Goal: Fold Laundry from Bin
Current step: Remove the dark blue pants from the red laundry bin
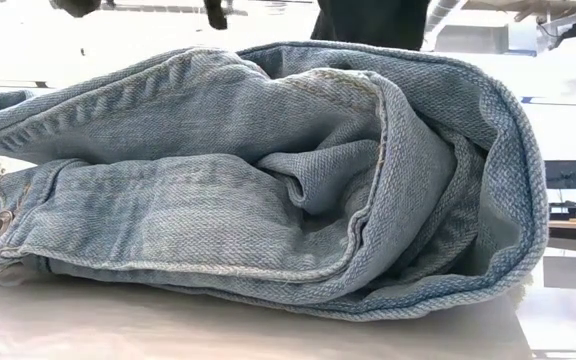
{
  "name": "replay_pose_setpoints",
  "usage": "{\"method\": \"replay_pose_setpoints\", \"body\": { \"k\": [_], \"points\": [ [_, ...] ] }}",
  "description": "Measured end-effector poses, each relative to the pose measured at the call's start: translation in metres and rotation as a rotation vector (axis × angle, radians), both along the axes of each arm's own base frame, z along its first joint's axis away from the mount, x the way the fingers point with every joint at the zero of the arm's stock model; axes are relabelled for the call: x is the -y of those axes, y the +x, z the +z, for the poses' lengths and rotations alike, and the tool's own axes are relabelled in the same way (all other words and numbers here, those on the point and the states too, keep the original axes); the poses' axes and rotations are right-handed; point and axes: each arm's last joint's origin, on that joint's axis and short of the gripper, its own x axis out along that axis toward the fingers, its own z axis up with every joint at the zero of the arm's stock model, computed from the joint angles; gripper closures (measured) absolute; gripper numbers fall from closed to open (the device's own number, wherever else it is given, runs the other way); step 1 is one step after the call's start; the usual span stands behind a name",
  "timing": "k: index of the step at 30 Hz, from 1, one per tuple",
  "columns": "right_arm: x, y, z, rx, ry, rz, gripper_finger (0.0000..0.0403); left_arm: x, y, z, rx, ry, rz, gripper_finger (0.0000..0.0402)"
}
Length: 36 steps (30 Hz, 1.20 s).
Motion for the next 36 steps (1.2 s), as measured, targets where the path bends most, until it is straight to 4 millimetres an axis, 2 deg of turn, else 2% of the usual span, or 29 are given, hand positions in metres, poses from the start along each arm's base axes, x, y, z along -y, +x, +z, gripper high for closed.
{"method": "replay_pose_setpoints", "body": {
  "k": [2,5,9,13,17,21,25,29,36],
  "points": [
    [-0.006,0.0,-0.004,-0.086,-0.024,0.018,0.0383,0.002,0.002,0.02,0.053,0.051,-0.017,0.0307],
    [-0.005,0.012,-0.019,-0.259,-0.002,-0.007,0.0382,0.004,0.009,0.05,0.033,0.135,-0.034,0.0307],
    [0.003,0.036,-0.06,-0.56,0.034,-0.146,0.038,0.014,0.022,0.092,-0.153,0.276,-0.049,0.0307],
    [0.011,0.076,-0.11,-0.88,0.033,-0.266,0.0382,0.025,0.036,0.123,-0.348,0.352,0.011,0.0307],
    [0.013,0.123,-0.158,-1.083,0.01,-0.225,0.038,0.036,0.048,0.144,-0.46,0.42,0.085,0.0307],
    [0.008,0.166,-0.206,-1.207,-0.039,-0.133,0.0381,0.045,0.057,0.15,-0.562,0.429,0.151,0.0307],
    [-0.003,0.197,-0.243,-1.256,-0.084,-0.064,0.038,0.054,0.065,0.139,-0.64,0.392,0.125,0.0307],
    [-0.008,0.215,-0.26,-1.256,-0.093,0.038,0.038,0.073,0.067,0.123,-0.727,0.409,0.009,0.0307],
    [-0.005,0.233,-0.276,-1.311,-0.009,0.077,0.038,0.097,0.051,0.116,-0.824,0.576,-0.119,0.0307]
  ]
}}
